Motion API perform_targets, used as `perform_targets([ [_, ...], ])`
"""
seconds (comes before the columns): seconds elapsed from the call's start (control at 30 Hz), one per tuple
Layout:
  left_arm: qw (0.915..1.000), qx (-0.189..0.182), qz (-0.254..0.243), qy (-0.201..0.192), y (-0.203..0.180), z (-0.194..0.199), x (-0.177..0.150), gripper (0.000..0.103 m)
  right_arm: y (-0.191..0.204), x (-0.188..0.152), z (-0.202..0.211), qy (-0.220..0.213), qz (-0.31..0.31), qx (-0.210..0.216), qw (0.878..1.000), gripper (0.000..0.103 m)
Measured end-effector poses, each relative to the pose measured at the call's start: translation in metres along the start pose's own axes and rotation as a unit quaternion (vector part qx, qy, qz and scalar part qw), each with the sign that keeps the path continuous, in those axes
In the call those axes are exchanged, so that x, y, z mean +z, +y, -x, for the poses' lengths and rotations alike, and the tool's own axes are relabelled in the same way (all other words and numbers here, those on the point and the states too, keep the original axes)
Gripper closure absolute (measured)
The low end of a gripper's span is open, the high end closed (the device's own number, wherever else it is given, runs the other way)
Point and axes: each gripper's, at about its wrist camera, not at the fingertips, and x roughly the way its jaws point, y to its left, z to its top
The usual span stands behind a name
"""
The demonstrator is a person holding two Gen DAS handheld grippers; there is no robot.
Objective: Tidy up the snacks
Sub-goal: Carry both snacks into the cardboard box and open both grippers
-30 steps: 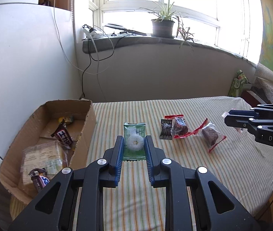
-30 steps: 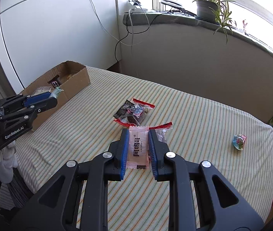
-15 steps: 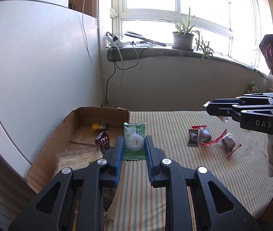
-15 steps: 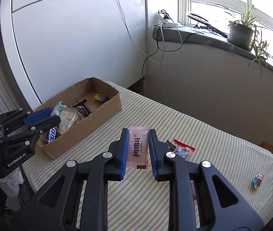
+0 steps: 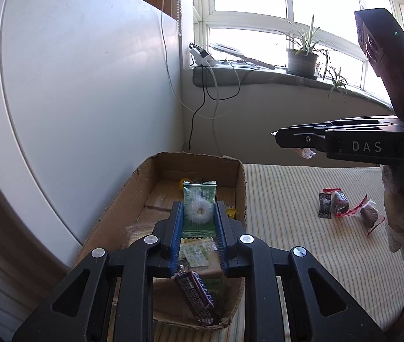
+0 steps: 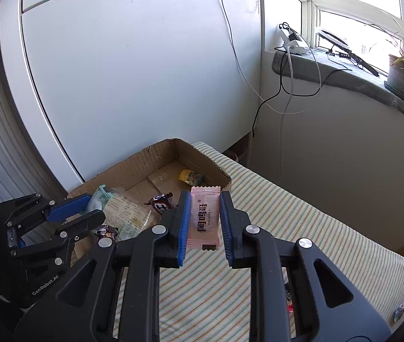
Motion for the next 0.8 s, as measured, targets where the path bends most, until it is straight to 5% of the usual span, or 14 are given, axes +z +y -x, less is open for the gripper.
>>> perform_targets([
  [0.27, 0.9994, 0.024, 0.024, 0.011, 0.033, -0.011, -0.003, 0.083, 0.015, 0.015, -0.044, 0.019, -0.003, 0.037, 0.999, 0.082],
  [0.8, 0.9989, 0.032, 0.028, 0.020, 0.042, -0.024, -0.005, 0.083, 0.021, 0.022, -0.097, 0.047, -0.003, 0.041, 0.998, 0.082],
])
